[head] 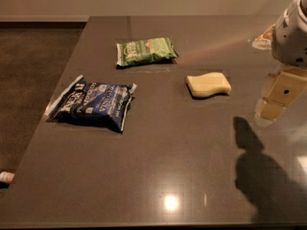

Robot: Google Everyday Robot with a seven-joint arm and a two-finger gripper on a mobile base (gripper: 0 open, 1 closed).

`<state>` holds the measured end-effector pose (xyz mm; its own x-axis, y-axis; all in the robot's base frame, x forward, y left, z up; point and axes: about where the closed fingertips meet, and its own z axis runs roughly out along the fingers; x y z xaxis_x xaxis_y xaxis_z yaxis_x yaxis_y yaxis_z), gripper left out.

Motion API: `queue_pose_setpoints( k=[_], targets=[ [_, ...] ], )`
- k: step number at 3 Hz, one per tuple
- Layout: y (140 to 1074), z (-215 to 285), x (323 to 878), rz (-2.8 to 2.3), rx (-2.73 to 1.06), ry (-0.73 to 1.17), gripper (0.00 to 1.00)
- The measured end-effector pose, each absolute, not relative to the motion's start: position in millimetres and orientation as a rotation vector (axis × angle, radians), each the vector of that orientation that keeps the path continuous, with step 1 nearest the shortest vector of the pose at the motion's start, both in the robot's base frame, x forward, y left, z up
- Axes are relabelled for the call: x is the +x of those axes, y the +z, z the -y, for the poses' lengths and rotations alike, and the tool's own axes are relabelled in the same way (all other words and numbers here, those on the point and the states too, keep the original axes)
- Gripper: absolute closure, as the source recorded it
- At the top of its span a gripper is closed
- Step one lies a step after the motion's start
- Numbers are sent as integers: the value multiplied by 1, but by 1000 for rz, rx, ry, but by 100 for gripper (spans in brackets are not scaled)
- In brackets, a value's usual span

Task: Move sponge near blue chip bag

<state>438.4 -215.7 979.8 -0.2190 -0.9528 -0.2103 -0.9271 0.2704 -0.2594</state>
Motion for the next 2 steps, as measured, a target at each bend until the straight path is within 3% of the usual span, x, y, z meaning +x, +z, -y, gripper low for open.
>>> queue_pose_setpoints(
  k=[2],
  targets=[
    [972,217,472,-2232,-1705,-94,0]
  ],
)
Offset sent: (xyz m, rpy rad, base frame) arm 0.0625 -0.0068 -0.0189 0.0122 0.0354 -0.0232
